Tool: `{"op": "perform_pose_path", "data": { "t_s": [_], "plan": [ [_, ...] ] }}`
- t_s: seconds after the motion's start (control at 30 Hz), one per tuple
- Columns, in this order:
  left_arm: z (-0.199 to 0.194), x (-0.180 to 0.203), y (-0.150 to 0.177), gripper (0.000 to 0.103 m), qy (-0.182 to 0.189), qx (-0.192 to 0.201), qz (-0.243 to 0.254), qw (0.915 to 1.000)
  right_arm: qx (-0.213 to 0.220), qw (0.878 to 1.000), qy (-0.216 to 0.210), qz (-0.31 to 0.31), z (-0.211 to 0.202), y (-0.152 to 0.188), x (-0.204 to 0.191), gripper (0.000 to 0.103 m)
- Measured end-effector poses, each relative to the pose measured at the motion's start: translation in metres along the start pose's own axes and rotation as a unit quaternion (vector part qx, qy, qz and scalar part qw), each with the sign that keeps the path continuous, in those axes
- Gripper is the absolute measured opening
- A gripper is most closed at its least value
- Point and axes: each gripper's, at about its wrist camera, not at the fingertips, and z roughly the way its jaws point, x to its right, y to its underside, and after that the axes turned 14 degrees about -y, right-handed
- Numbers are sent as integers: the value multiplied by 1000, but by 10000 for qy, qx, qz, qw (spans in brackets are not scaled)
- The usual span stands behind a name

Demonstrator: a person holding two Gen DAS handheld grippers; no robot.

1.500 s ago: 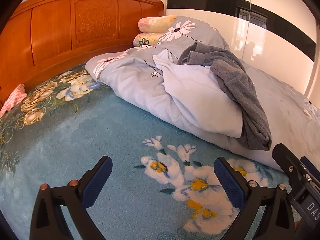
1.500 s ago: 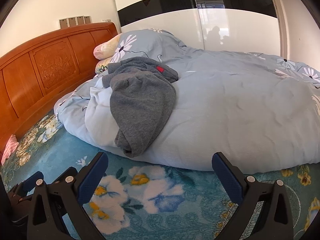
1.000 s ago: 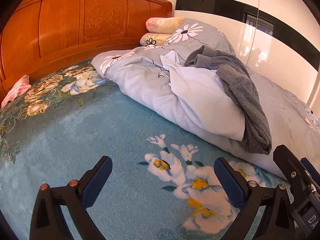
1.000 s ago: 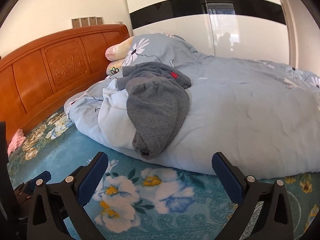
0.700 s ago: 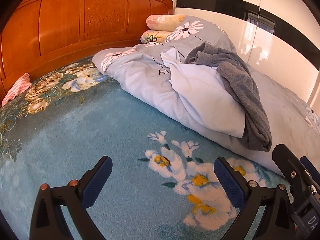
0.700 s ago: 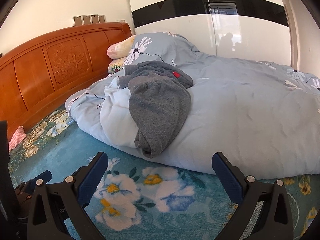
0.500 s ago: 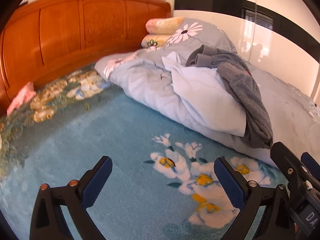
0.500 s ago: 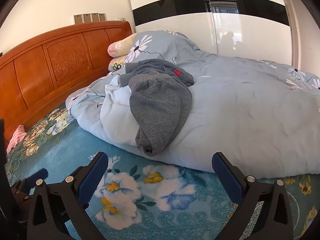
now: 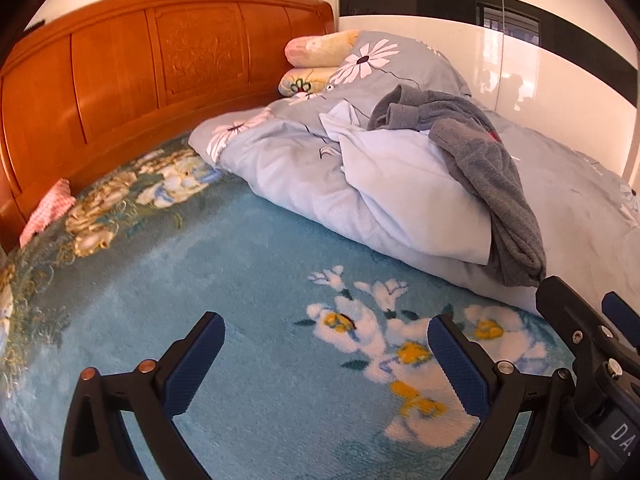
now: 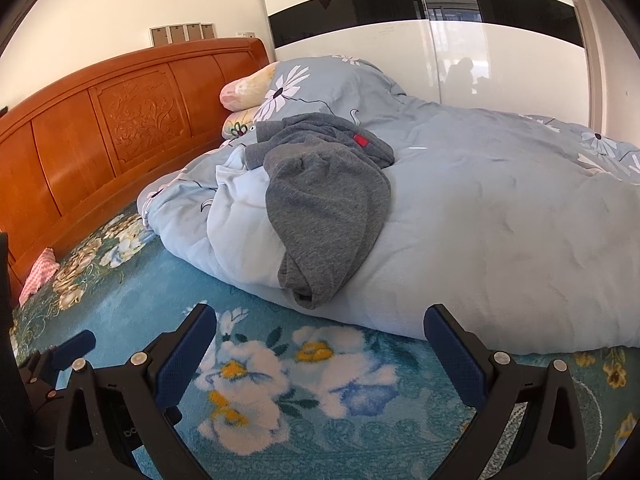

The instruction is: Fold clothes

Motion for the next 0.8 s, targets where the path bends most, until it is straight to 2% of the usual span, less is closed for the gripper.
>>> {"op": "perform_pose_path", "data": {
  "t_s": [0.27, 0.5, 0.8],
  "plan": [
    [3, -1, 0, 103, 115, -171, -17, 9998, -36, 10000, 6, -12, 0, 0, 1, 103],
    [16, -1, 0, 103, 278, -628, -111, 9976, -66, 10000, -12, 21, 0, 0, 4, 103],
    [17, 2, -4, 103, 172, -618, -14, 9979, -87, 9999, 30, 45, -1, -1, 8, 103]
  ]
}}
